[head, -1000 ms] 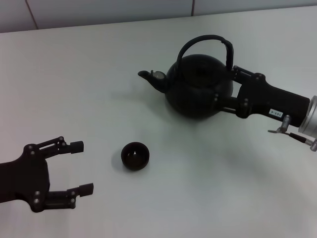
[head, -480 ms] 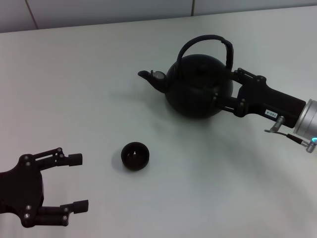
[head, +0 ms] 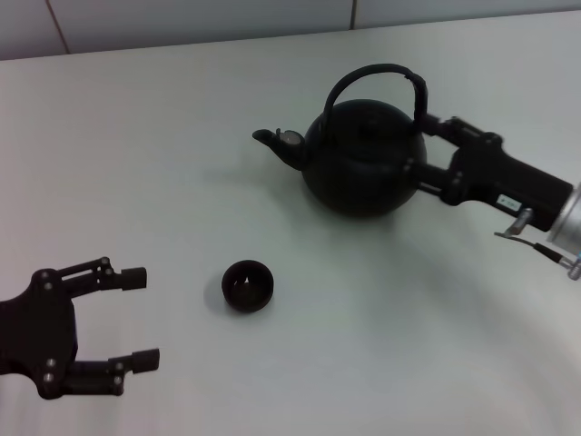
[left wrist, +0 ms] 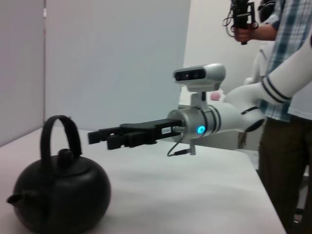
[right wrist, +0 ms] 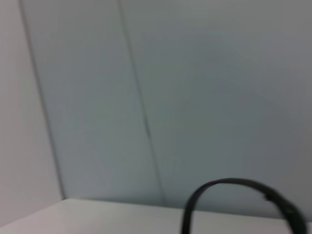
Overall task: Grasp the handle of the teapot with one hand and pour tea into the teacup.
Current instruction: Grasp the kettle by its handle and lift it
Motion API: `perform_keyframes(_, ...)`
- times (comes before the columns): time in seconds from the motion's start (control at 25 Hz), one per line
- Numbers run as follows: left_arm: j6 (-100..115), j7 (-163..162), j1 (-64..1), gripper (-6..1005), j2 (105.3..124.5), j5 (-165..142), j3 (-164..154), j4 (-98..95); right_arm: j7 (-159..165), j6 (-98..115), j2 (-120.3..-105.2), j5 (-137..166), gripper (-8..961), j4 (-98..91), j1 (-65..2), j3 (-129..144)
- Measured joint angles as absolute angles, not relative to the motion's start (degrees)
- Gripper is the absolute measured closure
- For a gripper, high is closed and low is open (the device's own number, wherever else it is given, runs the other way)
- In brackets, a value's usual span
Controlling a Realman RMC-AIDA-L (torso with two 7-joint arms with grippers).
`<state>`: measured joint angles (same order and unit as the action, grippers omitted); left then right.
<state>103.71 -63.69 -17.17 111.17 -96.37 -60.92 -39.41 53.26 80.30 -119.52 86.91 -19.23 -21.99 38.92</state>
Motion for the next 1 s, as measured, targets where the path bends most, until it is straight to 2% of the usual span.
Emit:
perform_keyframes(0.44,102.7,-63.9,-17.4,127,111.67,-96.7,-58.2,-40.2,53.2,79.0,-119.26,84.5,132,-19.8,-20.7,38.8)
perform_keyframes(1.0,101.3,-65.6,-17.6,131,111.78,-98.2,-58.2,-41.6,53.3,72.7,-119.43,84.4,131,-18.4,-23.2,38.8)
